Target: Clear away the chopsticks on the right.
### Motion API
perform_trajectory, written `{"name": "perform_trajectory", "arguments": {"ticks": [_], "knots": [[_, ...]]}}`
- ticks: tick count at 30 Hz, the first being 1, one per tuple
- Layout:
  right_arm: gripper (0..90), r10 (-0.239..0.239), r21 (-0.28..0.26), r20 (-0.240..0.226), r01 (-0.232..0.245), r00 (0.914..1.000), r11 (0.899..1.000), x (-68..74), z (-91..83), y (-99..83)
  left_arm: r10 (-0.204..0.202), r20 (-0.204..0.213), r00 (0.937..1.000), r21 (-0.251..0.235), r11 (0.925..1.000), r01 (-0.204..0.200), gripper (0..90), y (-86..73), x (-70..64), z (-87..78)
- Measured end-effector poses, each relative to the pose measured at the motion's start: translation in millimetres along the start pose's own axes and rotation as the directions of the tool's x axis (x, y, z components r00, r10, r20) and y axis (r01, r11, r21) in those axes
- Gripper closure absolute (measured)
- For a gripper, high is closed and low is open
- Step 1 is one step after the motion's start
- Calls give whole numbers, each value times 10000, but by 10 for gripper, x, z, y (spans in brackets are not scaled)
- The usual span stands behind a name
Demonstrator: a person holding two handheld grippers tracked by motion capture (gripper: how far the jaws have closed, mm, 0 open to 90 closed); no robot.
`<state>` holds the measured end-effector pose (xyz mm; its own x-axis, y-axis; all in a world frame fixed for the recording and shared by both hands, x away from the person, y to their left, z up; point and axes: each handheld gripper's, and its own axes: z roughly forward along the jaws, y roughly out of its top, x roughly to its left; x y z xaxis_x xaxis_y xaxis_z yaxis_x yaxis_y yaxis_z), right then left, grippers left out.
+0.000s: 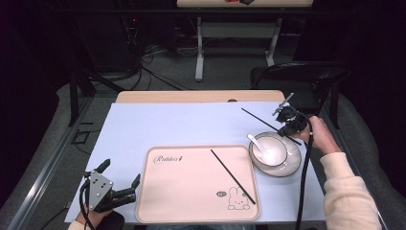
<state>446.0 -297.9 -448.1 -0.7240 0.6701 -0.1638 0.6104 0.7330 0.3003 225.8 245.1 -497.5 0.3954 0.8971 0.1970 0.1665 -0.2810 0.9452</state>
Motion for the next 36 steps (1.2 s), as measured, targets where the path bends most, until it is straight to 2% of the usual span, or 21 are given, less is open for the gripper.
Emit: {"name": "perform_trajectory", "arguments": {"ticks": [1, 2, 3, 4, 6, 8, 9, 10, 12, 22, 25, 26, 27, 30, 32, 36], "knots": [[852, 24, 31, -1, -24, 10000, 10000, 9, -26, 7, 1, 3, 10000, -3, 10000, -1, 0, 0, 0, 0], [852, 305, -3, 42, -305, 9995, 9995, 46, -61, 13, -1, 1, 10000, 0, 10000, 1, 0, 0, -1, -1], [852, 149, -49, 99, -149, 9998, 9999, 54, -83, 23, -7, -4, 10000, -7, 10000, 7, 0, 0, 0, -1], [852, 244, -111, 149, -243, 9996, 9996, 72, -110, 32, -17, -7, 10000, -10, 10000, 17, 0, 0, 0, -1], [853, 689, -179, 127, -687, 9975, 9975, 117, -164, 43, -2, 1, 10000, -3, 10000, 2, 0, 0, 0, 0], [852, 851, -339, 233, -843, 9961, 9959, 138, -225, 58, 13, 7, 10000, 0, 10000, -13, 0, 0, 0, -1], [853, 1191, -355, 237, -1182, 9926, 9924, 174, -249, 60, 11, 7, 10000, -6, 10000, -11, 0, 0, 1, -1], [853, 1100, -402, 270, -1088, 9936, 9932, 179, -267, 67, -16, -9, 10000, -16, 10000, 16, 0, -1, 1, -1], [853, 1297, -469, 288, -1283, 9911, 9906, 233, -318, 77, -1, 1, 10000, -7, 10000, 1, 0, 0, 1, 0], [853, 2353, -960, 314, -2314, 9714, 9681, 467, -535, 65, 4, 3, 10000, 2, 10000, -4, 0, 0, 0, 0], [854, 2428, -978, 229, -2395, 9698, 9660, 548, -567, 62, 14, 11, 10000, 2, 10000, -14, 0, 0, -1, 0], [853, 2586, -1214, 104, -2555, 9659, 9591, 605, -594, 55, 12, 8, 10000, 8, 10000, -12, 0, 0, -1, 2], [853, 2586, -1214, 104, -2555, 9659, 9591, 605, -594, 55, 10, -3, 10000, 12, 10000, -10, 0, 1, -4, 2], [853, 2485, -1360, -41, -2467, 9686, 9595, 721, -593, 57, 6, 2, 10000, -10, 10000, -6, 0, 0, 1, -2], [853, 2335, -1219, -42, -2323, 9723, 9650, 804, -561, 62, -32, -9, 10000, -19, 10000, 32, 0, -2, 3, -1], [853, 2262, -1247, -91, -2255, 9740, 9662, 898, -521, 54, 5, 18, 10000, 8, 10000, -5, 0, 0, -2, 2]]}}
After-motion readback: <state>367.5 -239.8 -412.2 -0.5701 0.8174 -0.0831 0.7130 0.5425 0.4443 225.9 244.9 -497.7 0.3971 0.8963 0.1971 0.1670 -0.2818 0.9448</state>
